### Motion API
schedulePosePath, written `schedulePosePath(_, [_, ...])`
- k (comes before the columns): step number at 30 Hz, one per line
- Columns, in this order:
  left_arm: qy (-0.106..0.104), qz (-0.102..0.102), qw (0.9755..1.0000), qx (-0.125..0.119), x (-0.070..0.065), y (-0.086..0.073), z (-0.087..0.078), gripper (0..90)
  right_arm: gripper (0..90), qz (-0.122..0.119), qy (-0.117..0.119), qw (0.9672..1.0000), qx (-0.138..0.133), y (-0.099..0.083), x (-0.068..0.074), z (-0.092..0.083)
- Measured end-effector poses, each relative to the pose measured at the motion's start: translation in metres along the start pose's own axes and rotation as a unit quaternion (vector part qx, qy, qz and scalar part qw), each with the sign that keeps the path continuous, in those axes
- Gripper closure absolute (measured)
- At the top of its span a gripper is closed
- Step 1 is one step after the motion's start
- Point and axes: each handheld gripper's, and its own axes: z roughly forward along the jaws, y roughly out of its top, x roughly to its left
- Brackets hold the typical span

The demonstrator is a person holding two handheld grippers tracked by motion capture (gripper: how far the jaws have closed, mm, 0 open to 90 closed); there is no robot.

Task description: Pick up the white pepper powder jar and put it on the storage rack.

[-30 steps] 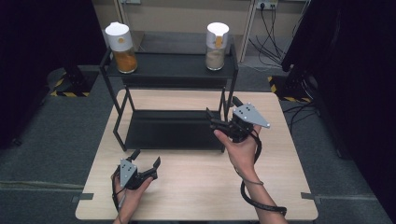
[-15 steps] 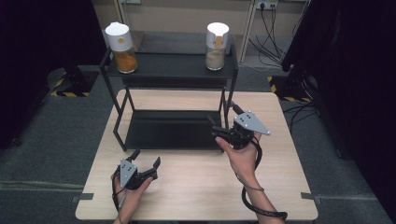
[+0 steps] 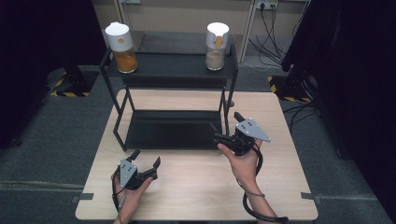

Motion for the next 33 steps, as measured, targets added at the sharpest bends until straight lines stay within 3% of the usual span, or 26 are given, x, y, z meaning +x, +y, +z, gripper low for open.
schedulePosePath(24, [0.000, 0.000, 1.0000, -0.001, 0.000, 0.000, 0.000, 12.5, 3.9, -0.004, 0.009, 0.9995, 0.029, -0.026, -0.001, -0.008])
schedulePosePath(33, [0.000, 0.001, 1.0000, -0.001, 0.000, 0.000, 0.000, 12.5, 3.9, 0.005, 0.010, 0.9990, 0.044, -0.040, -0.002, -0.012])
